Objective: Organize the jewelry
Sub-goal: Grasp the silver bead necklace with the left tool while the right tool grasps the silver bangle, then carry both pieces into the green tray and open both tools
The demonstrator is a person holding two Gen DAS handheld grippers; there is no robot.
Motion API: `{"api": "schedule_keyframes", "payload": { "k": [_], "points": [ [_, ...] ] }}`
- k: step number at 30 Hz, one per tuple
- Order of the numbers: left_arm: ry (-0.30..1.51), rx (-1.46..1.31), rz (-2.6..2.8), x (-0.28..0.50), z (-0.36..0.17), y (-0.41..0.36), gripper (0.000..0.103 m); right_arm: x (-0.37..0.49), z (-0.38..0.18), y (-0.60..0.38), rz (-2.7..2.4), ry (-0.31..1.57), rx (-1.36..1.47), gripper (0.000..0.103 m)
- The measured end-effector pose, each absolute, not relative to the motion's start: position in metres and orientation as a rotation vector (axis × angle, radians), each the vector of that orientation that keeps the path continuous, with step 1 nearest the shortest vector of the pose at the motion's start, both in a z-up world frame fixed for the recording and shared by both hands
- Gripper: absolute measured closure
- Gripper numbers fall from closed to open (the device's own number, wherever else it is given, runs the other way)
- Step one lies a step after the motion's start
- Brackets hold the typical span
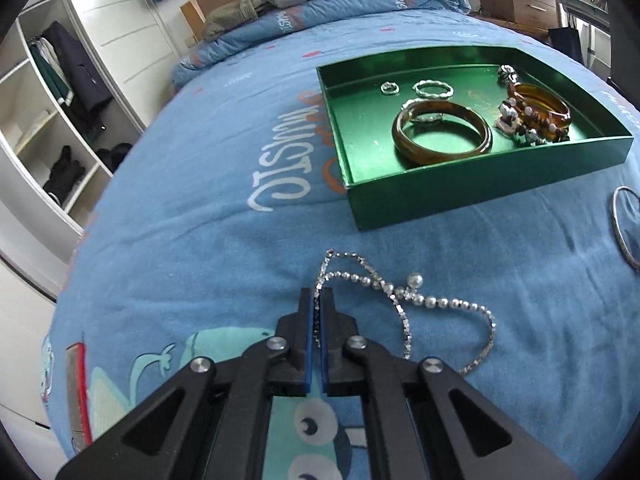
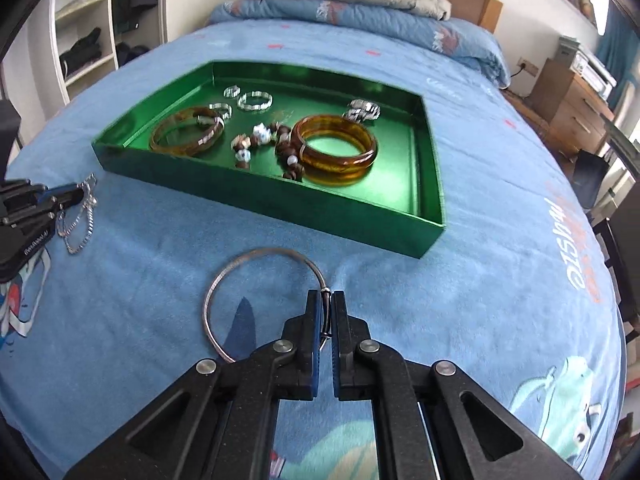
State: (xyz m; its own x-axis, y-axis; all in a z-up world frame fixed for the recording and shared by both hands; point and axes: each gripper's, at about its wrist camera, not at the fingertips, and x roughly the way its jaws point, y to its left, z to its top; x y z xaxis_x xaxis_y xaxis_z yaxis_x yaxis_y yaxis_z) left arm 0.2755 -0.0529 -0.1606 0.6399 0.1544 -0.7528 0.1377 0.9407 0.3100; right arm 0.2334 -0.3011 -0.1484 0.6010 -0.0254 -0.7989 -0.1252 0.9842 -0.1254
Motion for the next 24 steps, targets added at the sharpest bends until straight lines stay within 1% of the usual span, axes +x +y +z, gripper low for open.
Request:
{"api": "schedule_keyframes", "payload": {
  "k": [8,16,24],
  "points": [
    [0.778,0.320,0.030,0.250,-0.107,-0.046,0.101,0.196,-0.108,-0.301,0.021,0.787,-0.146,0.098],
    [0.707,0.241,-0.018,0.225,-0.055,-0.042,0.101,0.173,-0.069,-0.299,0.021,0.703,-0.130,0.098],
    [0.644,0.203,-0.129,0.219,-0.009,-0.062,0.101,0.161,-0.045,-0.295,0.015,0.653,-0.109,0.098]
  ]
}}
